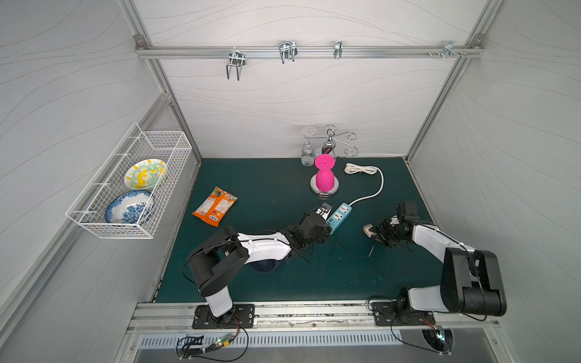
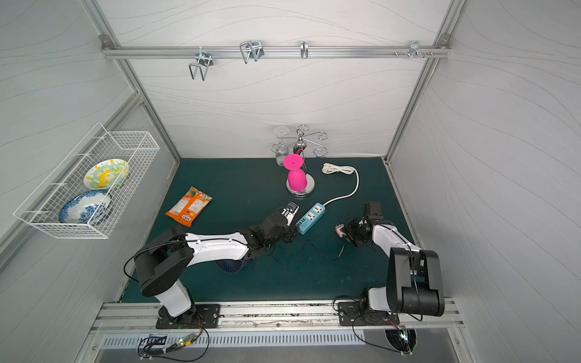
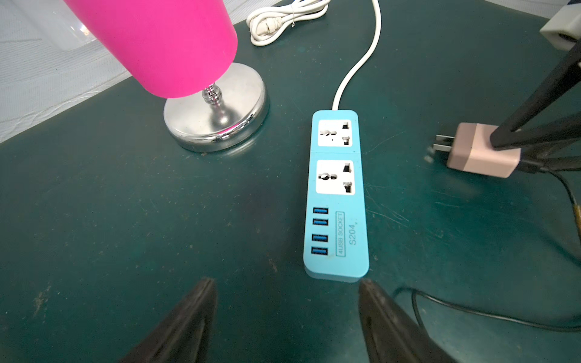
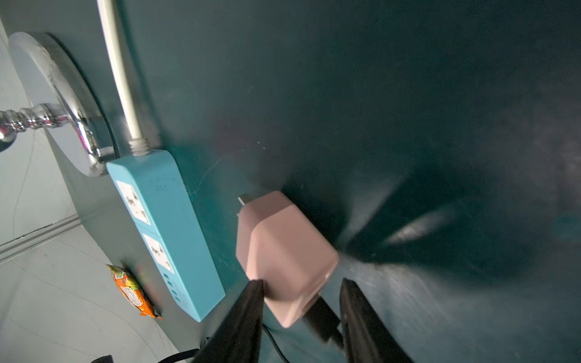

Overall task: Unplug the desk fan from the power strip
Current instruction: Place the plug at the center of the board, then reset both arms

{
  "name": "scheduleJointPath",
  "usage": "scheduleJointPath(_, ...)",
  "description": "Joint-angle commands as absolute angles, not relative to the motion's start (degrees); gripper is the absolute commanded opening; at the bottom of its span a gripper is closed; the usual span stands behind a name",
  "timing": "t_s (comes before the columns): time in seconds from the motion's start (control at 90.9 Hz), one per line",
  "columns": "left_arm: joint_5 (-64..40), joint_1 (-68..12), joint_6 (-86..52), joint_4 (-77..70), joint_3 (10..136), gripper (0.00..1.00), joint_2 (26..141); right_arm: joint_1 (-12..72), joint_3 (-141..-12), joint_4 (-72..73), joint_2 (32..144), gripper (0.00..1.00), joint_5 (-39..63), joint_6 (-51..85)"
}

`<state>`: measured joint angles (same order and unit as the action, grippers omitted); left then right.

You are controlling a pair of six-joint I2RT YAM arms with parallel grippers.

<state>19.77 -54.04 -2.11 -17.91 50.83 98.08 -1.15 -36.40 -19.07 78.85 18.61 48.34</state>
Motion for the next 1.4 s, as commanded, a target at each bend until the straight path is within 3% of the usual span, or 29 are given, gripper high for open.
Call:
scheduleJointPath(0.0, 20.3, -53.8, -2.4, -20.5, 50.7, 0.75, 96.4, -1.5, -36.2, -22.9, 77.8, 0.46, 17.0, 47.2)
scheduleJointPath(0.198, 20.9, -53.9, -2.1, -20.1, 50.6, 0.76, 95.3, -2.7, -37.7, -30.3, 76.0, 0.63, 12.5, 46.0)
scheduleJointPath(0.242, 21.0, -53.9, -1.8, -20.0, 50.8, 0.76, 95.0, -3.1, -37.9, -31.3, 75.2, 0.73, 12.0, 45.6)
scheduleJointPath(0.528, 22.9, -53.7, 0.0, -16.3, 53.3, 0.79, 93.1, -3.7, -46.0, -36.7, 71.7, 0.78, 11.2, 42.7)
scheduleJointPath(0.594, 23.6, -53.4, 0.3, -15.3, 53.7, 0.83, 92.2, -3.7, -48.2, -37.0, 72.1, 0.79, 11.2, 42.3)
scheduleJointPath(0.605, 23.7, -53.3, 0.3, -15.1, 53.8, 0.91, 92.1, -3.7, -48.5, -37.0, 72.2, 0.80, 11.1, 42.2)
scheduleJointPath(0.627, 23.8, -53.1, 0.3, -14.6, 54.0, 0.98, 91.8, -3.7, -49.1, -36.8, 72.2, 0.93, 11.0, 42.2)
scheduleJointPath(0.66, 24.0, -52.8, 0.2, -13.7, 54.4, 1.00, 91.3, -3.7, -49.8, -36.2, 72.2, 0.98, 10.9, 42.3)
scheduleJointPath(1.045, 25.6, -43.8, 0.1, -5.1, 52.5, 1.00, 81.4, -3.7, -59.7, -36.3, 76.3, 0.99, 0.9, 40.8)
scheduleJointPath(1.387, 24.1, -25.1, -3.6, 4.1, 49.4, 1.00, 69.4, -3.7, -63.8, -33.0, 78.8, 0.99, -10.5, 38.2)
